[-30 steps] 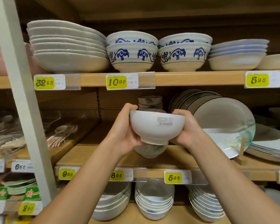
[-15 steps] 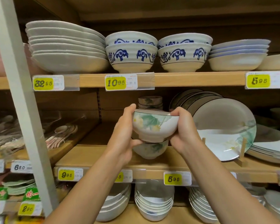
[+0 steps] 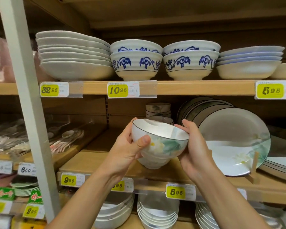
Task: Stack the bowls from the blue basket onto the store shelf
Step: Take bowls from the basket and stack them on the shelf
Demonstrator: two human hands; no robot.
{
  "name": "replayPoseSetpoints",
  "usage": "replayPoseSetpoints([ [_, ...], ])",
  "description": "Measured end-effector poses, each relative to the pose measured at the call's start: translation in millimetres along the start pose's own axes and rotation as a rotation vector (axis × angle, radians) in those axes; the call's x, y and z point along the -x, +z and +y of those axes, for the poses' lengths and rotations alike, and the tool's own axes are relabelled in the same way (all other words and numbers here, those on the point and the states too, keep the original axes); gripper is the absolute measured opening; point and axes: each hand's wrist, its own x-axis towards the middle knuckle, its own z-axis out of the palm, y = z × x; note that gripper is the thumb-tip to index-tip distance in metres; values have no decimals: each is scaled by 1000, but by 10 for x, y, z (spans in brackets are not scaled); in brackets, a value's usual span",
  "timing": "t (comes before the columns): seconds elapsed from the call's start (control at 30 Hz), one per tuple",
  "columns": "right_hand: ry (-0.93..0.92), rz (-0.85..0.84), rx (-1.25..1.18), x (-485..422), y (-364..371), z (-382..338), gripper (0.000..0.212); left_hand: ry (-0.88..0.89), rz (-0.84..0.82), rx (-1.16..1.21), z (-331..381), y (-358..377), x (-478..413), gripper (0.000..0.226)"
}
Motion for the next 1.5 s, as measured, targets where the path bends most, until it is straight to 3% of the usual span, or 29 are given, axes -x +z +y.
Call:
replayPoseSetpoints([
  [0.13, -53, -80, 18, -89, 73, -136, 31, 18, -52, -80, 66, -52, -153, 83],
  [0.27, -58, 67, 16, -523, 289, -297, 19, -142, -89, -109, 103, -176, -576, 62],
  [0.37, -107, 103, -22, -877, 445, -292, 25, -178, 17, 44, 19, -194, -969, 57],
  [0.47, -129, 157, 47, -1198, 528, -254, 39, -107, 192, -15, -119, -201, -1330, 51],
  [0.67, -230, 265, 112, -1687, 500, -142, 33, -8, 181, -147, -406, -316, -1797, 50],
  [0.97, -196, 453, 258, -2056, 351, 23, 28, -180, 168, -152, -774, -355, -2126, 52],
  [1.5, -115, 509, 358, -2262, 186, 234, 37, -198, 269, -212, -1075, -429, -2198, 51],
])
